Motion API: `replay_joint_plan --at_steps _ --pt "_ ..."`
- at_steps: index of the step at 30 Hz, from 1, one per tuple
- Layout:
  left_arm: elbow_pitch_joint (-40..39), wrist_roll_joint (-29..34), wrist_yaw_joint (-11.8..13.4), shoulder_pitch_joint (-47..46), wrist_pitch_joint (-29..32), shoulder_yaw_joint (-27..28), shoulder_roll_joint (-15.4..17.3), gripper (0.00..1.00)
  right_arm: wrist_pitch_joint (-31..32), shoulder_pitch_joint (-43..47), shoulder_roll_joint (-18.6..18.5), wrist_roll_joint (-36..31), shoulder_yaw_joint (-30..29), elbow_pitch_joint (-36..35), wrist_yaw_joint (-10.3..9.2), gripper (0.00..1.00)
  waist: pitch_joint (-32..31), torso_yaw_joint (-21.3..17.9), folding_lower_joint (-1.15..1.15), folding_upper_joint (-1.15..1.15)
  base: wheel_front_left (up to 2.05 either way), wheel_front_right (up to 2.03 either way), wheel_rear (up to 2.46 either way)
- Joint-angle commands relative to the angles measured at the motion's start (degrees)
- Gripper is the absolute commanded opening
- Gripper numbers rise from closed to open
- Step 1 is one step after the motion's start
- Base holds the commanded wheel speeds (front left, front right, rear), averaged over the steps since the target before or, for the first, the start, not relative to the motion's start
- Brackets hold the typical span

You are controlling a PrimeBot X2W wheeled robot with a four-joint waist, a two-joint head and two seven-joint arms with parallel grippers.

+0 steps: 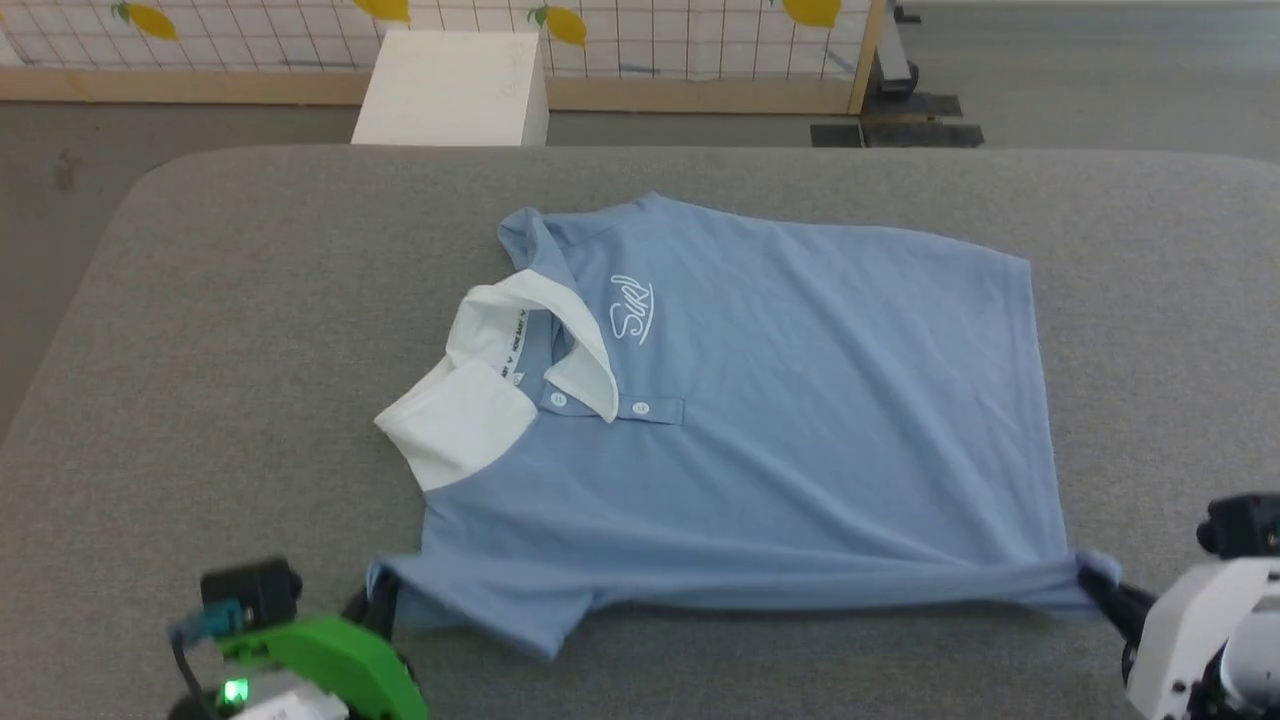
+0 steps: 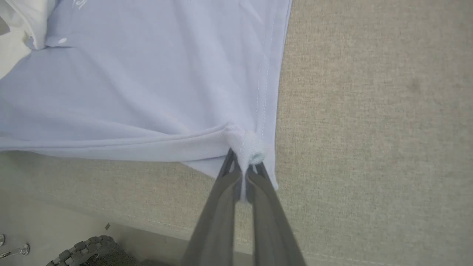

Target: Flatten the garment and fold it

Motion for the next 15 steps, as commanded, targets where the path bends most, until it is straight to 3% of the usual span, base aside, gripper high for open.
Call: replay_joint_plan --at_steps 1,8,15 --pt "-1.14 0.97 -0.11 -3.27 0.82 -0.01 0.98 0.0 0.88 -2.13 -0.57 -0.38 -0.14 -0.75 -0.12 0.0 1.49 -0.3 0.01 0.0 0.0 0.0 0.0" --pt "-2.87 2.86 -1.4 -16.36 6.19 -2.03 2.76 0.0 5.39 -10.52 -2.44 -1.36 0.64 -1.44 -0.12 0.0 7.24 -0.35 0.01 0.0 0.0 0.0 0.0" --pt "3.5 4.37 -3.82 -29.28 8.1 -3.64 3.13 0.0 10.87 -19.33 -3.29 -3.56 2.82 1.1 -0.12 0.0 13.24 -0.34 0.01 0.0 0.0 0.0 0.0"
